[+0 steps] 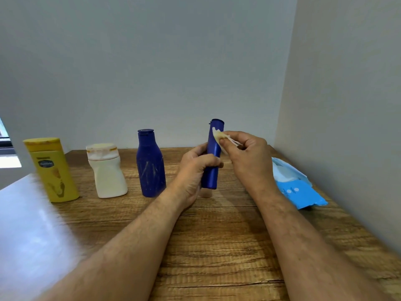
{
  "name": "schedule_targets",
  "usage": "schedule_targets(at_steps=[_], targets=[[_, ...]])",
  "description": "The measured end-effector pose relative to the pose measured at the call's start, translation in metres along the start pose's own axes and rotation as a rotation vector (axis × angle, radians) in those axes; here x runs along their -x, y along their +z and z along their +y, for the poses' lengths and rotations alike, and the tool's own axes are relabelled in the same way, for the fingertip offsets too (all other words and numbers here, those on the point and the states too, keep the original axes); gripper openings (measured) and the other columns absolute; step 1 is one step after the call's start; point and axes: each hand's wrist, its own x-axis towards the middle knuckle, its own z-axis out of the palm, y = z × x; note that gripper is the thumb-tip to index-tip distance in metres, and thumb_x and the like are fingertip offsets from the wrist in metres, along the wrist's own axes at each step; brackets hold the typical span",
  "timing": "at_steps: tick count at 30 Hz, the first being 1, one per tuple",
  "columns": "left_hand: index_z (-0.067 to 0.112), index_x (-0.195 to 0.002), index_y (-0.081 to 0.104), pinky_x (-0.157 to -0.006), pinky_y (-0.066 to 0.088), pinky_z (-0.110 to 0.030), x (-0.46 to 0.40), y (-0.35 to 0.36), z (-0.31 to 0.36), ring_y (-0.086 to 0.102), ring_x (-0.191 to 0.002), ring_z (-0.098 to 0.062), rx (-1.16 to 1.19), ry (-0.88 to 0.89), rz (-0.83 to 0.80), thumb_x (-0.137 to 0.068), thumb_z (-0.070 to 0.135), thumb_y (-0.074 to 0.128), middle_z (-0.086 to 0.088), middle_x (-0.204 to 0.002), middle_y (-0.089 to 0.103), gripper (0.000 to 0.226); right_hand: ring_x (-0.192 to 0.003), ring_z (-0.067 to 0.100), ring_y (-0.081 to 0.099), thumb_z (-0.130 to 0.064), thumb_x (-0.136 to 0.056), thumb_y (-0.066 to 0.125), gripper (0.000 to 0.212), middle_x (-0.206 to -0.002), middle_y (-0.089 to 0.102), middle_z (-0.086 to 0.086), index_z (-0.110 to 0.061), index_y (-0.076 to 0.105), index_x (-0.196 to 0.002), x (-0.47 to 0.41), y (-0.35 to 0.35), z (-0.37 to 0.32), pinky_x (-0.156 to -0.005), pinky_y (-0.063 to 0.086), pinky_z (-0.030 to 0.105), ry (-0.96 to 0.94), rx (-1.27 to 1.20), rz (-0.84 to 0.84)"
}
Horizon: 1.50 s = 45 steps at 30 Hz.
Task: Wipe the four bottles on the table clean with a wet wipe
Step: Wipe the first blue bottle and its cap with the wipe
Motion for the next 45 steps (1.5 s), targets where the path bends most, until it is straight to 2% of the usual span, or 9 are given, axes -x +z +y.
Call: schedule_targets(at_steps=[5,8,12,15,20,28,34,39,45], targets=[[0.014,-0.133,0.06,-0.1,0.054,-0.047,-0.003,0.0,-0.004,0.067,-0.116,-0.03,-0.017,0.052,0.023,-0.072,0.007,0.074,-0.01,-0.121,0.072,0.064,-0.081,0.003,0.065,-0.016,-0.082,0.076,0.008,-0.087,0.072,-0.007,-0.019,0.077,-0.089,0.001,-0.002,0.004,-0.064,0.049,0.01,-0.098,0.077,-0.039],[0.015,-0.136,0.057,-0.102,0.052,-0.049,-0.003,-0.002,-0.003,0.066,-0.118,-0.029,-0.001,0.052,0.013,-0.077,0.005,0.074,-0.008,-0.124,0.071,0.062,-0.088,-0.001,0.063,-0.021,-0.086,0.073,0.012,-0.093,0.07,-0.011,-0.023,0.077,-0.097,0.002,0.001,0.004,-0.07,0.048,0.007,-0.142,0.12,-0.035],[0.026,-0.133,0.059,-0.101,0.054,-0.048,-0.001,0.0,-0.002,0.066,-0.118,-0.025,-0.091,0.049,-0.026,-0.07,0.003,0.078,0.001,-0.128,0.068,0.07,-0.094,0.005,0.064,-0.03,-0.091,0.069,0.021,-0.099,0.07,-0.007,-0.023,0.075,-0.109,-0.001,0.0,0.005,-0.077,0.052,0.016,-0.137,0.116,0.076],[0.028,-0.134,0.058,-0.098,0.055,-0.044,-0.001,0.003,-0.004,0.066,-0.117,-0.022,-0.146,0.069,-0.026,-0.074,-0.007,0.077,0.002,-0.13,0.064,0.073,-0.094,0.006,0.065,-0.025,-0.09,0.071,0.018,-0.099,0.072,-0.007,-0.023,0.075,-0.107,-0.002,-0.004,0.004,-0.076,0.051,0.011,-0.153,0.126,0.13],[0.032,-0.134,0.051,-0.099,0.055,-0.048,-0.004,0.0,-0.006,0.068,-0.114,-0.021,-0.117,0.159,0.088,-0.076,-0.014,0.072,-0.001,-0.126,0.066,0.077,-0.086,0.003,0.067,-0.009,-0.081,0.072,0.019,-0.09,0.073,-0.012,-0.025,0.077,-0.088,0.004,-0.001,0.004,-0.073,0.055,0.016,-0.158,0.158,-0.026],[0.043,-0.14,0.045,-0.099,0.054,-0.054,-0.003,0.003,-0.008,0.066,-0.116,-0.018,-0.245,0.163,0.003,-0.07,0.004,0.077,-0.001,-0.125,0.065,0.086,-0.095,0.007,0.065,-0.017,-0.09,0.068,0.018,-0.102,0.072,-0.005,-0.018,0.074,-0.106,0.0,-0.003,0.004,-0.077,0.053,0.011,-0.241,0.198,0.091],[0.041,-0.146,0.03,-0.097,0.056,-0.035,-0.004,-0.002,-0.009,0.061,-0.119,-0.01,-0.419,0.233,0.073,-0.084,0.0,0.075,0.001,-0.133,0.059,0.087,-0.084,0.002,0.067,-0.013,-0.088,0.067,0.016,-0.092,0.073,-0.009,-0.016,0.074,-0.101,0.004,0.002,0.0,-0.07,0.05,0.006,-0.25,0.167,0.133],[0.038,-0.146,0.026,-0.081,0.055,-0.021,-0.005,-0.001,-0.01,0.062,-0.114,-0.008,-0.462,0.254,0.07,-0.086,0.0,0.072,0.002,-0.134,0.055,0.084,-0.08,-0.002,0.064,-0.015,-0.088,0.069,0.012,-0.087,0.07,-0.013,-0.016,0.074,-0.098,0.002,-0.002,-0.001,-0.066,0.045,0.001,-0.205,0.146,0.207],[0.039,-0.131,0.049,-0.098,0.056,-0.049,-0.007,0.0,-0.01,0.069,-0.111,-0.02,-0.275,0.199,0.038,-0.085,0.001,0.074,-0.005,-0.116,0.071,0.064,-0.092,0.001,0.067,-0.009,-0.087,0.066,0.024,-0.097,0.074,-0.013,-0.023,0.076,-0.104,0.004,0.001,0.001,-0.083,0.056,0.018,-0.126,0.165,0.001]])
